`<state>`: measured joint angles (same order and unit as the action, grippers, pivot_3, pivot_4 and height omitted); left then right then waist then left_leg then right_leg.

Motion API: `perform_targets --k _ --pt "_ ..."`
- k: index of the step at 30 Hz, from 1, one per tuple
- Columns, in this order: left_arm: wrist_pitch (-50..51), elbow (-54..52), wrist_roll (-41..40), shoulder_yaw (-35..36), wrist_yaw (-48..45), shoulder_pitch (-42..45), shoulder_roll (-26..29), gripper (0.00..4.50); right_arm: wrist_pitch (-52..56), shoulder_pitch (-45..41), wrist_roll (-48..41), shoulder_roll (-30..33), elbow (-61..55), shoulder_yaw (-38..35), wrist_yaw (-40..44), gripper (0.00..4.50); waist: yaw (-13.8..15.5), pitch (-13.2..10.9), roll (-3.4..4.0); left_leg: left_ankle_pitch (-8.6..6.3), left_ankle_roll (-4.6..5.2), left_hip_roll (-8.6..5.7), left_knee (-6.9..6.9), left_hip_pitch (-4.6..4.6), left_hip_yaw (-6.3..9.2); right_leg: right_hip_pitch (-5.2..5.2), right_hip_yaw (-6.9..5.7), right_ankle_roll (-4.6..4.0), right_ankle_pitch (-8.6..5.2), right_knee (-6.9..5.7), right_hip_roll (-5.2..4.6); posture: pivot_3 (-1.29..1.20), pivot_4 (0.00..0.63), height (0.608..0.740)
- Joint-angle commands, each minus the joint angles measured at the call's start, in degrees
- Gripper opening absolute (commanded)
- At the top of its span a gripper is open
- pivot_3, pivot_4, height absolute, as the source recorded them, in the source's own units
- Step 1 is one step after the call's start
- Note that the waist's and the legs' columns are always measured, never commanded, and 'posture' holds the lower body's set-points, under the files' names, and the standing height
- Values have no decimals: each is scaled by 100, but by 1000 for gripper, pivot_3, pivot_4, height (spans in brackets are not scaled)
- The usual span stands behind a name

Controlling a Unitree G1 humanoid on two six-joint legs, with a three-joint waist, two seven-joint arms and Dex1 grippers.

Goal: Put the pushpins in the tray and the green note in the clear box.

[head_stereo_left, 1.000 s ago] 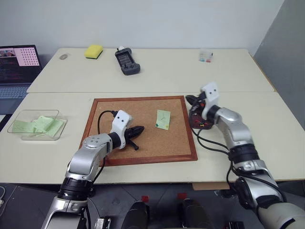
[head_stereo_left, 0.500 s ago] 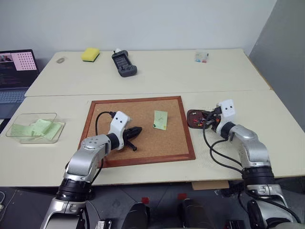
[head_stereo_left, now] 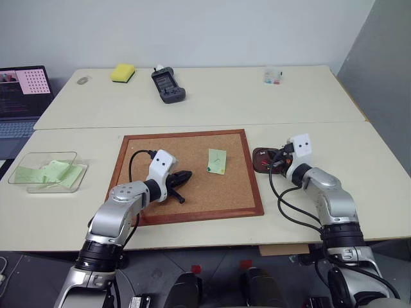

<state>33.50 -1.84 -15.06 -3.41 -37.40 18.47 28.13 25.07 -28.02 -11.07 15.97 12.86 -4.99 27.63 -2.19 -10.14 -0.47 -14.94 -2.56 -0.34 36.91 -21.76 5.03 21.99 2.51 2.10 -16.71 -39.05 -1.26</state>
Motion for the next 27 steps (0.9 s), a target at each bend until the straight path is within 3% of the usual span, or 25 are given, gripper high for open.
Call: perform_targets --k 1,10,20,27 --pt "168 184 149 -179 -13 -152 46 0 8 -41 -133 6 29 -7 86 461 0 1 0 0 0 0 0 1 0 -1 -1 0 0 0 0 0 150 740" --pt "126 220 158 -213 -10 -121 32 0 -232 76 -96 174 -188 137 235 2277 3 1 0 0 0 0 1 0 0 -1 -1 0 0 1 0 0 150 740" --pt "56 280 180 -280 -46 -65 28 0 -514 -99 -411 479 -737 215 994 4336 18 1 0 0 0 -1 1 -1 1 -1 -1 1 0 2 0 0 150 740" --pt "28 336 191 -264 -49 -32 24 0 -528 -349 -691 712 -1032 742 2236 4461 26 1 0 0 0 -1 1 -1 2 -1 -3 1 0 3 0 0 150 740"
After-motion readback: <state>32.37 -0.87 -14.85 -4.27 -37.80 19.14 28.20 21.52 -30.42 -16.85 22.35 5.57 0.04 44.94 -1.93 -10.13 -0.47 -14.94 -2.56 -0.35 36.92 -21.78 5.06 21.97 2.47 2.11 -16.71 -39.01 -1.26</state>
